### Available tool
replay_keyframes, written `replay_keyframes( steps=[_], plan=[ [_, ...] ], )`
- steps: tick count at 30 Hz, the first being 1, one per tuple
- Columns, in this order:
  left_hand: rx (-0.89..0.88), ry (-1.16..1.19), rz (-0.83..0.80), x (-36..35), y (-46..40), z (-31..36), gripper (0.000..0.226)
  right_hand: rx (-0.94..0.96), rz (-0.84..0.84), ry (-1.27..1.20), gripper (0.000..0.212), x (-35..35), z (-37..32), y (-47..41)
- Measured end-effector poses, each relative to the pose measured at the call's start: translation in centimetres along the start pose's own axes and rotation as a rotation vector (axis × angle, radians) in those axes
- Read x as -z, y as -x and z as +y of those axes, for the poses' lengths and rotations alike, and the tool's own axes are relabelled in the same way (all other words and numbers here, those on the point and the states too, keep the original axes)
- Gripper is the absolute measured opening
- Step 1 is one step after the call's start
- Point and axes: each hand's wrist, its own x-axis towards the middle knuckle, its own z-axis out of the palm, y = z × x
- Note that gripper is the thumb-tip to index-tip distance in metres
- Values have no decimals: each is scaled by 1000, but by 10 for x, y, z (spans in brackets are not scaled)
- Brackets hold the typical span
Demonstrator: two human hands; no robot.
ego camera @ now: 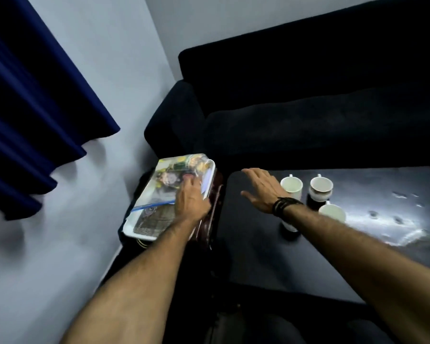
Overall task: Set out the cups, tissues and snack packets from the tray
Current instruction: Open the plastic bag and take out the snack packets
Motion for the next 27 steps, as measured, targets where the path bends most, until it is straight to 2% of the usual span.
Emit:
replay_keyframes(
  steps=[4,6,10,16,19,24,27],
  plan=[
    [137,-142,12,8,-8,-69,71,68,-89,-29,65,-42,-46,-26],
    [152,-193,-24,7,-12,-93,63,97,-119,-30,65,-59,-62,-35],
    [137,-298,-53,2,-20,-128,32,109,-195,-63,63,-85,-82,-49],
    [63,-351,-51,-5,-26,-150,20,-16,-190,-142,33,-101,-91,-61],
    [83,-189,-74,-8,-22,-146,16,-135,-119,-275,29,-106,-90,-62],
    [171,116,-150,-9,-20,-124,20,-446,29,-607,46,-98,-89,-62],
    [165,277,-168,-9,-21,-104,23,-517,-10,-729,73,-90,-102,-56]
  ],
)
